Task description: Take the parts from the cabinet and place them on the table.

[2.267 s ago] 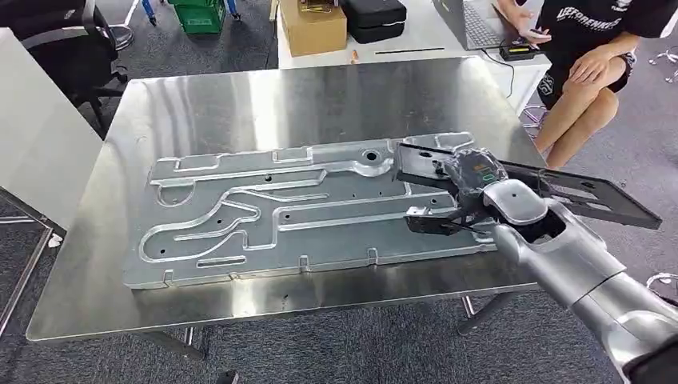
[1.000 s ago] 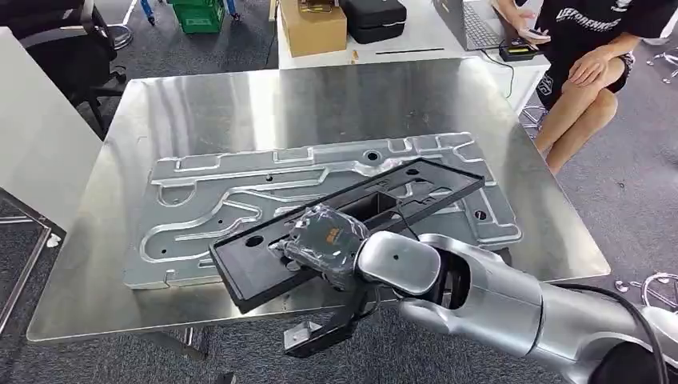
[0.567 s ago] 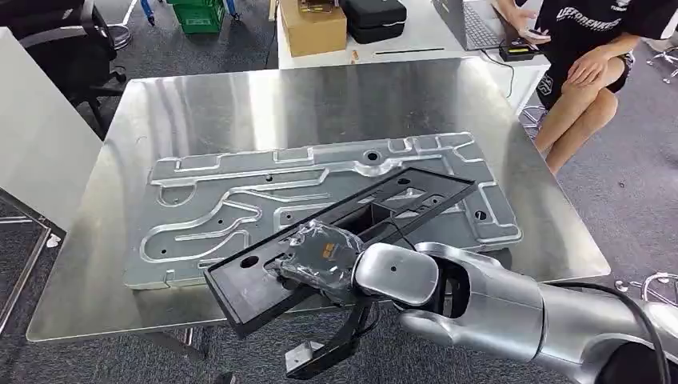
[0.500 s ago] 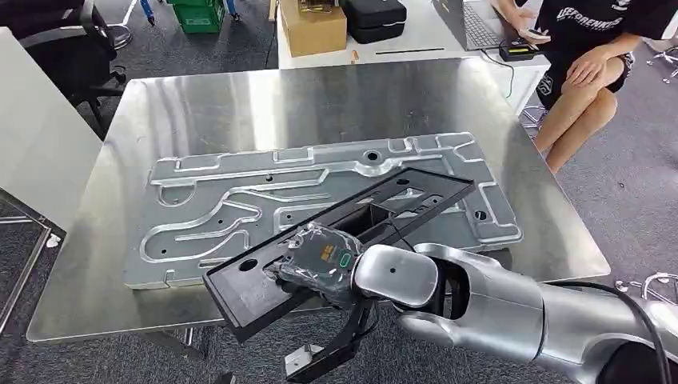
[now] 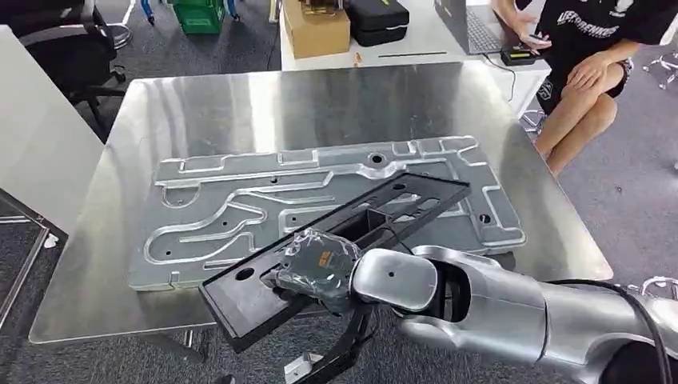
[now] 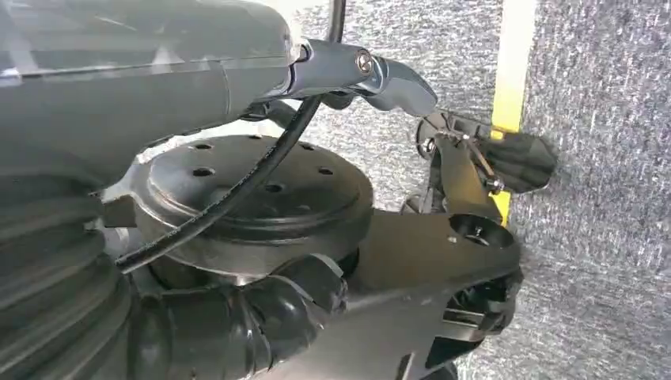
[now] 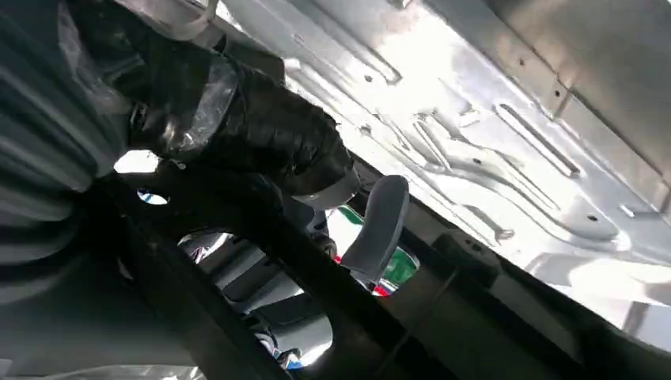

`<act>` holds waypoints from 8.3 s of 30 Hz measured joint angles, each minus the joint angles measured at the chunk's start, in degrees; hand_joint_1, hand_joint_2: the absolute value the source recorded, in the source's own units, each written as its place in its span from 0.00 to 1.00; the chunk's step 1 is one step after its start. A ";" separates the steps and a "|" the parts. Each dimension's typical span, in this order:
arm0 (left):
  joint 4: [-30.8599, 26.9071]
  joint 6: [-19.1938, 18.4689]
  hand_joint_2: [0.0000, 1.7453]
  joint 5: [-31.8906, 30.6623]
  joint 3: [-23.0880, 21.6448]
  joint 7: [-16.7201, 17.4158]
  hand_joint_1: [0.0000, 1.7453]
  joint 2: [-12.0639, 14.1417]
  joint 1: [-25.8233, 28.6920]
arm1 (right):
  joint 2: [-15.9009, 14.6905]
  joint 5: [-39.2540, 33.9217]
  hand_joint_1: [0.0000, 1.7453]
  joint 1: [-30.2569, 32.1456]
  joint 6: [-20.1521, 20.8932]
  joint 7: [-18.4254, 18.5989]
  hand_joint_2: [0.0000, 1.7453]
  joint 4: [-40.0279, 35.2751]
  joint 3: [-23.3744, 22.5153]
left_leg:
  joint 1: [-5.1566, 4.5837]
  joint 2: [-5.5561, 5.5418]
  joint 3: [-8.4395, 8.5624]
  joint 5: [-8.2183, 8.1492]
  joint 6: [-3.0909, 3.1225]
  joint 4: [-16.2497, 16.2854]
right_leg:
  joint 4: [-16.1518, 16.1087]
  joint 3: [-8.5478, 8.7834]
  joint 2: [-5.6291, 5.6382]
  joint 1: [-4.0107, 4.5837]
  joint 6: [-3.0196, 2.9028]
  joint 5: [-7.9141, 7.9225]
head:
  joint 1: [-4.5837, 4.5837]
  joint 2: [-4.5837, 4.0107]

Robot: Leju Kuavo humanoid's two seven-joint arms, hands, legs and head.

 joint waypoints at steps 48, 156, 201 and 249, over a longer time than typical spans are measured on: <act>0.00 0.48 1.00 0.96 0.02 -0.11 0.00 -0.44 -0.19 | -1.00 -2.80 1.00 -1.46 2.05 -0.18 1.00 -1.90 0.90 | 1.86 0.45 -4.19 2.12 -3.71 2.12 | -3.49 -1.70 -0.20 -0.87 -0.29 2.51 | -1.16 0.00; 0.00 1.40 0.00 2.38 -1.84 -1.92 0.00 -0.24 -0.32 | -10.95 -5.55 0.00 0.19 -2.25 -0.48 0.00 0.22 1.07 | 1.16 0.99 -4.56 3.78 -1.35 1.26 | 13.91 -7.89 -0.13 -0.61 0.58 -7.87 | -1.12 0.00; 0.00 0.57 0.00 3.10 -2.08 -1.60 0.00 -0.50 -0.50 | -12.39 -5.44 0.00 -0.98 -1.09 -0.98 0.00 -0.66 0.92 | 0.64 0.81 -10.46 -5.37 -4.55 14.05 | -5.02 0.49 -0.89 1.59 -4.80 2.32 | -1.34 0.00; -0.02 -0.18 0.00 3.08 -2.82 -3.15 0.00 -0.33 -0.71 | -17.07 -2.32 0.00 1.14 -3.67 -0.35 1.00 -1.29 1.01 | 1.17 1.45 -4.62 2.97 -1.70 1.58 | 16.03 -10.30 -0.45 0.98 -0.85 -3.63 | -1.12 0.00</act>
